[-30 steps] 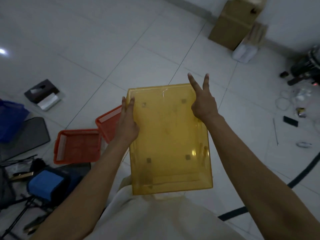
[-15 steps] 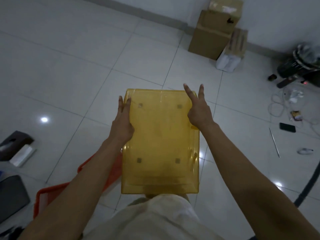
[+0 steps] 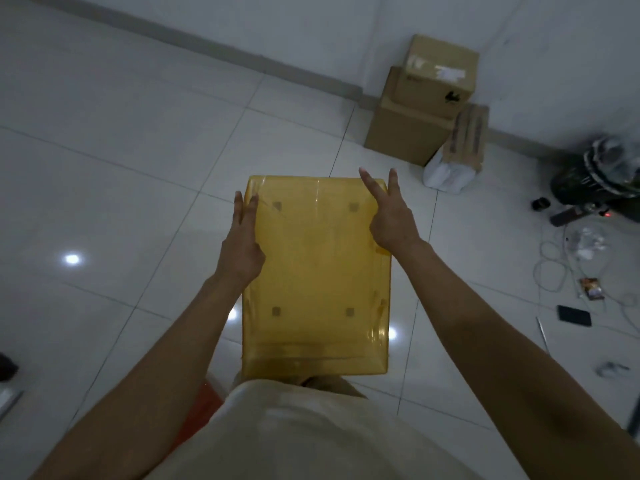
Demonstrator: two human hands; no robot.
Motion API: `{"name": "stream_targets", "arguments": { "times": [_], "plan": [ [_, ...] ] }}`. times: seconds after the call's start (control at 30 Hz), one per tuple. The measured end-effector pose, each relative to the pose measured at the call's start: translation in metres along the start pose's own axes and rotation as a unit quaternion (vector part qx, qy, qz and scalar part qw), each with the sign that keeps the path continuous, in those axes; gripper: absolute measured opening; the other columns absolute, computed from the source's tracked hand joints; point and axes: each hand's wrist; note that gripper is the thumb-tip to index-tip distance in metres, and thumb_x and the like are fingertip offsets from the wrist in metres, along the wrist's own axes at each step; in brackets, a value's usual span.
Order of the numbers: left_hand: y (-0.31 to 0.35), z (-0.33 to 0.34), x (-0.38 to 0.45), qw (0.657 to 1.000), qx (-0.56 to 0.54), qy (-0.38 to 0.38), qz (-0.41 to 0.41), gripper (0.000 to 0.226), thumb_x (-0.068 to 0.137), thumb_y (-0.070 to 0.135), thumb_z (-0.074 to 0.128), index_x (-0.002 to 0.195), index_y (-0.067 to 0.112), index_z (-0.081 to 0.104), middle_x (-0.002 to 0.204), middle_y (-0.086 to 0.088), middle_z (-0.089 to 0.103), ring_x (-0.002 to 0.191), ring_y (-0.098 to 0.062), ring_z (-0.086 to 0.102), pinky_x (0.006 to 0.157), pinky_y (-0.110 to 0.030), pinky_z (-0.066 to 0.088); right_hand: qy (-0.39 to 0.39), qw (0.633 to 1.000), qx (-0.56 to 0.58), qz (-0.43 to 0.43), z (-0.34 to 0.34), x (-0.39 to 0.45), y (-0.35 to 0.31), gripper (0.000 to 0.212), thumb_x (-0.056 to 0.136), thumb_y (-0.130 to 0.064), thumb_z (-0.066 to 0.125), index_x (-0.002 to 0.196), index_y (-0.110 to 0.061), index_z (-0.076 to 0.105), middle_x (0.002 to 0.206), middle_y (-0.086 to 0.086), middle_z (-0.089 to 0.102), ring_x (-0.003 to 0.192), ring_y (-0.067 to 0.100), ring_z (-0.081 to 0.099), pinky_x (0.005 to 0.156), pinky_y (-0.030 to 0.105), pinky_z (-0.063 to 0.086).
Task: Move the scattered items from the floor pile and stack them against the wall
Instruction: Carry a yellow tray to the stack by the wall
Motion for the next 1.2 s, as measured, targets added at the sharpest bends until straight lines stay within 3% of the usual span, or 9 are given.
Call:
{"name": "stream_targets", "arguments": {
  "times": [0.1,0.17,0.33,0.57,0.67,0.8,0.93,1.03,1.2],
  "plan": [
    [0.010,0.002,0.060,1.000,-0.001,0.006,0.016,0.095,0.084,-0.011,0.055,0.154,0.026,0.003,0.162,0.000,-0.010,0.136,-0.029,0.036,0.075,-0.031,0.040,0.005,1.000,0.005,-0.001,-0.014,0.061,0.006,0.102,0.077,0.018,0.038,0.151,-0.049,0.015,0.163,0.013,-0.006,0.076,0.031,0.060,0.054,0.039,0.050],
    [0.016,0.002,0.104,1.000,0.003,0.006,0.012,0.095,0.085,-0.010,0.057,0.154,0.027,0.003,0.161,0.000,-0.010,0.137,-0.028,0.036,0.074,-0.031,0.039,0.005,1.000,0.007,-0.003,-0.021,0.104,0.010,0.102,0.077,0.018,0.038,0.150,-0.049,0.016,0.163,0.013,-0.006,0.073,0.029,0.058,0.055,0.038,0.049],
    [0.014,0.000,0.226,1.000,0.004,-0.016,0.026,0.096,0.086,-0.004,0.061,0.154,0.029,0.001,0.161,0.002,-0.011,0.133,-0.029,0.040,0.077,-0.036,0.046,0.010,1.000,0.013,0.015,-0.025,0.212,0.014,0.097,0.081,0.016,0.038,0.151,-0.047,0.016,0.162,0.015,-0.006,0.055,0.018,0.045,0.044,0.024,0.029],
    [0.006,-0.005,0.403,0.997,0.034,-0.052,0.048,0.094,0.087,0.000,0.064,0.154,0.025,0.003,0.162,-0.001,-0.009,0.132,-0.032,0.041,0.089,-0.045,0.046,0.022,0.998,0.025,0.046,-0.011,0.366,0.023,0.099,0.080,0.019,0.042,0.150,-0.046,0.019,0.163,0.012,-0.003,0.081,0.032,0.061,0.052,0.029,0.041],
    [-0.005,0.003,0.474,0.994,0.045,-0.071,0.071,0.094,0.086,0.000,0.063,0.154,0.025,0.004,0.162,-0.003,-0.006,0.132,-0.034,0.041,0.084,-0.043,0.048,0.009,0.996,0.043,0.078,-0.002,0.421,0.033,0.100,0.079,0.020,0.040,0.150,-0.047,0.020,0.163,0.011,-0.003,0.092,0.035,0.062,0.052,0.027,0.039],
    [-0.022,0.032,0.561,0.988,0.056,-0.096,0.105,0.088,0.089,0.007,0.062,0.155,0.022,0.006,0.162,-0.007,-0.004,0.131,-0.038,0.041,0.088,-0.053,0.049,-0.007,0.996,0.048,0.079,0.019,0.495,0.063,0.099,0.079,0.020,0.039,0.151,-0.045,0.021,0.163,0.012,0.000,0.090,0.036,0.062,0.048,0.021,0.032],
    [-0.053,0.087,0.639,0.986,0.072,-0.120,0.094,0.096,0.087,0.012,0.067,0.154,0.026,0.001,0.161,-0.006,-0.007,0.138,-0.036,0.033,0.097,-0.062,0.043,-0.029,0.994,0.067,0.081,0.061,0.569,0.110,0.095,0.081,0.019,0.039,0.150,-0.045,0.024,0.163,0.010,-0.001,0.114,0.039,0.055,0.066,0.030,0.046],
    [-0.085,0.142,0.698,0.983,0.080,-0.134,0.095,0.098,0.086,0.012,0.069,0.154,0.026,-0.001,0.161,-0.006,-0.007,0.140,-0.035,0.030,0.100,-0.062,0.040,-0.039,0.994,0.065,0.081,0.107,0.622,0.153,0.093,0.083,0.018,0.040,0.150,-0.045,0.025,0.163,0.011,-0.002,0.120,0.040,0.051,0.079,0.036,0.051],
    [-0.147,0.247,0.797,0.969,0.090,-0.172,0.153,0.098,0.086,0.011,0.069,0.154,0.020,0.000,0.161,-0.012,-0.007,0.143,-0.036,0.022,0.105,-0.059,0.036,-0.058,0.986,0.077,0.137,0.204,0.700,0.239,0.085,0.089,0.015,0.042,0.149,-0.045,0.028,0.163,0.008,-0.006,0.140,0.033,0.032,0.101,0.032,0.039]
  ]
}}
Point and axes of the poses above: each hand's wrist, its own x-axis towards the middle knuckle, its own z-axis out of the palm, y = z × x
